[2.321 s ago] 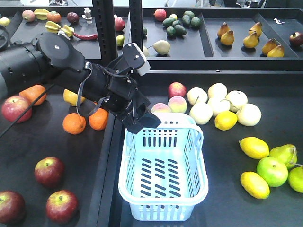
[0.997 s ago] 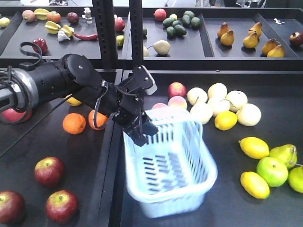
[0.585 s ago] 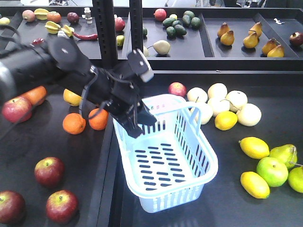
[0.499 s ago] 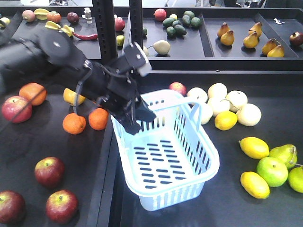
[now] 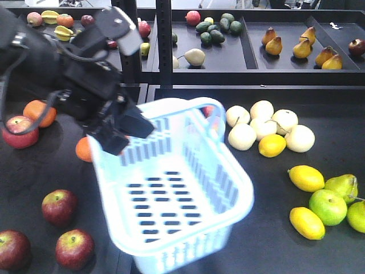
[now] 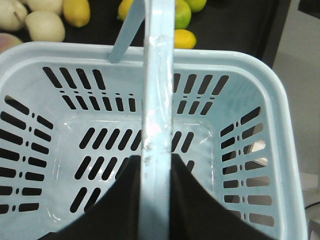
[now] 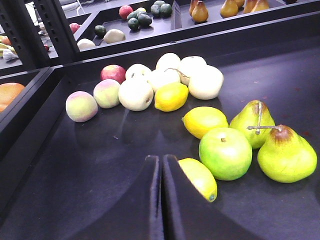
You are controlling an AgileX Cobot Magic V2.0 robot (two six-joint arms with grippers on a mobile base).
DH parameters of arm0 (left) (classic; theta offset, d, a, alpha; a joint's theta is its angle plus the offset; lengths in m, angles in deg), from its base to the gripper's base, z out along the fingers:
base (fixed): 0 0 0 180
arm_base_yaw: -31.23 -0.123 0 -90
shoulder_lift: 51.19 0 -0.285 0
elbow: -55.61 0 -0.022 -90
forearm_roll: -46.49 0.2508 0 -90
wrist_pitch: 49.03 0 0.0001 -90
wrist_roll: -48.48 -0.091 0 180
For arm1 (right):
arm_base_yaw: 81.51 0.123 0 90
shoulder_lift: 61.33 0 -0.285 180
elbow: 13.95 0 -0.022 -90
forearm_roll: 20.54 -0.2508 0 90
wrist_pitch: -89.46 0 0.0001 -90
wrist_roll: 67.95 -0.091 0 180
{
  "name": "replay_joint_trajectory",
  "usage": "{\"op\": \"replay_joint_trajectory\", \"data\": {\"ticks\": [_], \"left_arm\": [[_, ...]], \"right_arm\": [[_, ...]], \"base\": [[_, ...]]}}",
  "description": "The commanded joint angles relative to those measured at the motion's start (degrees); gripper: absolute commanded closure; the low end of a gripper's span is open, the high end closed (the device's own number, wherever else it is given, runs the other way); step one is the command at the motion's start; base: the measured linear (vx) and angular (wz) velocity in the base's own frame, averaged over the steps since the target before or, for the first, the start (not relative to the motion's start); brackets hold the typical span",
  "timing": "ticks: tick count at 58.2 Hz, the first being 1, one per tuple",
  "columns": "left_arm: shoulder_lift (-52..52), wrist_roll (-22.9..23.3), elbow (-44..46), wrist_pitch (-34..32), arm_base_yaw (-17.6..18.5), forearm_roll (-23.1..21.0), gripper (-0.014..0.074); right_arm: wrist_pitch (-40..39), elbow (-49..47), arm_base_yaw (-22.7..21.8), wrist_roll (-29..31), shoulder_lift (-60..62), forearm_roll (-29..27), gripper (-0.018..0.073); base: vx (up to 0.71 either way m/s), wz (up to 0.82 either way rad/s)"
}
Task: Pick three apples into basket with both arms
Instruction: 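Close the left gripper on the handle and lift the basket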
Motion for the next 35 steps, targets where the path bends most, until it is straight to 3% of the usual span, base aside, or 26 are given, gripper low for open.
{"op": "replay_joint_trajectory", "data": {"ticks": [1, 18, 35], "left_arm": [[4.8, 6.45, 1.87, -2.72, 0.24, 2.55, 0.0604], [15.8, 12.91, -5.77, -6.02, 0.24, 3.57, 0.0604], [31.84, 17.38, -26.89, -22.87, 0.19, 3.57, 0.0604]], "right_arm": [[-4.2, 0.66, -0.2, 0.11, 0.64, 0.36, 0.0564], [-4.2, 0.66, -0.2, 0.11, 0.64, 0.36, 0.0564], [-4.2, 0.66, -0.2, 0.11, 0.64, 0.36, 0.0564]], "base": [[0.0, 0.0], [0.0, 0.0], [0.0, 0.0]]}}
